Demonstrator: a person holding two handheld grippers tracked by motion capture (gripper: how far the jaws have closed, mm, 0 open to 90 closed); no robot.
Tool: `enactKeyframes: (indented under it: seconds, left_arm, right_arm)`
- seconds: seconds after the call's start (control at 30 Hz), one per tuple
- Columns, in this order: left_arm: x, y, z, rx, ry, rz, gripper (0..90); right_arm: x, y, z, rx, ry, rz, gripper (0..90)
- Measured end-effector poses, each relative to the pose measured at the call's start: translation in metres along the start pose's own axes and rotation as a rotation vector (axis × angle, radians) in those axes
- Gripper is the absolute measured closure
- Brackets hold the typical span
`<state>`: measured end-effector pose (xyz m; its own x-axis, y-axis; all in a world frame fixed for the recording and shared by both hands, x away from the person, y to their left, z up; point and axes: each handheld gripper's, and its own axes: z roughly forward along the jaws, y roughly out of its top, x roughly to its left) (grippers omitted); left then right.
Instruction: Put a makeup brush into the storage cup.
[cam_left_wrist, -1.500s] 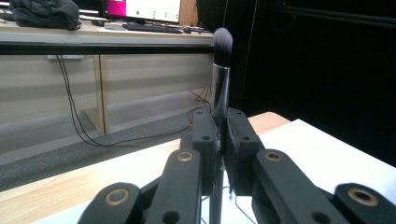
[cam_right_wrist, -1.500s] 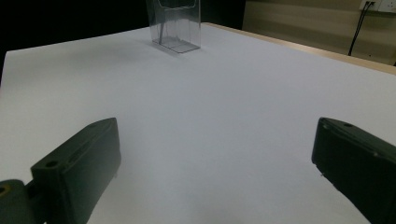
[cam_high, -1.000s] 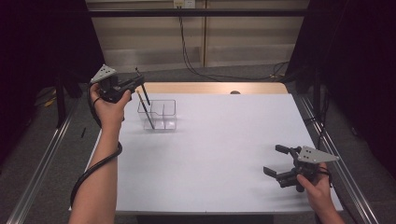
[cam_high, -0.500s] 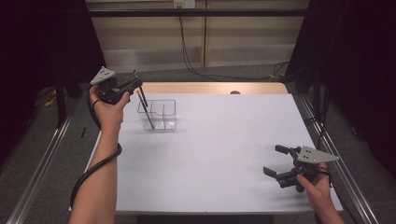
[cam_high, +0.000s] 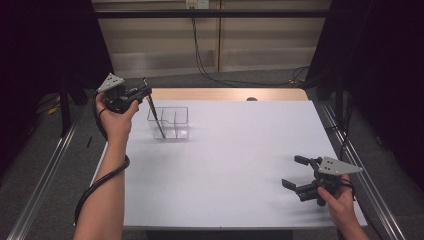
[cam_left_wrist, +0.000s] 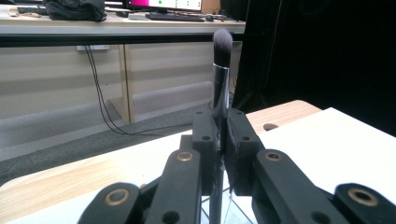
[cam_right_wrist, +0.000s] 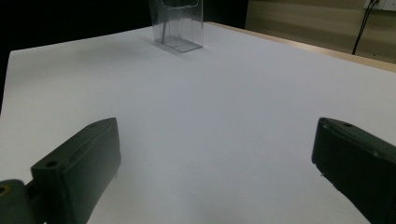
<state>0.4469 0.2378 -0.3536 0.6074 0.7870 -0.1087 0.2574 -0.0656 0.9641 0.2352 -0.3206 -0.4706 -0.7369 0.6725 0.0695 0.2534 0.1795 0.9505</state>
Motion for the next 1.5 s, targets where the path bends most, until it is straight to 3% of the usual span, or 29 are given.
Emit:
enactKeyframes:
  seconds: [1.5]
  left_arm:
    - [0.006, -0.021, -0.003, 0.031, 0.004, -0.008, 83.7]
  right_arm:
    - [0.001, 0.002, 0.005, 0.003, 0.013, -0.009, 1.2]
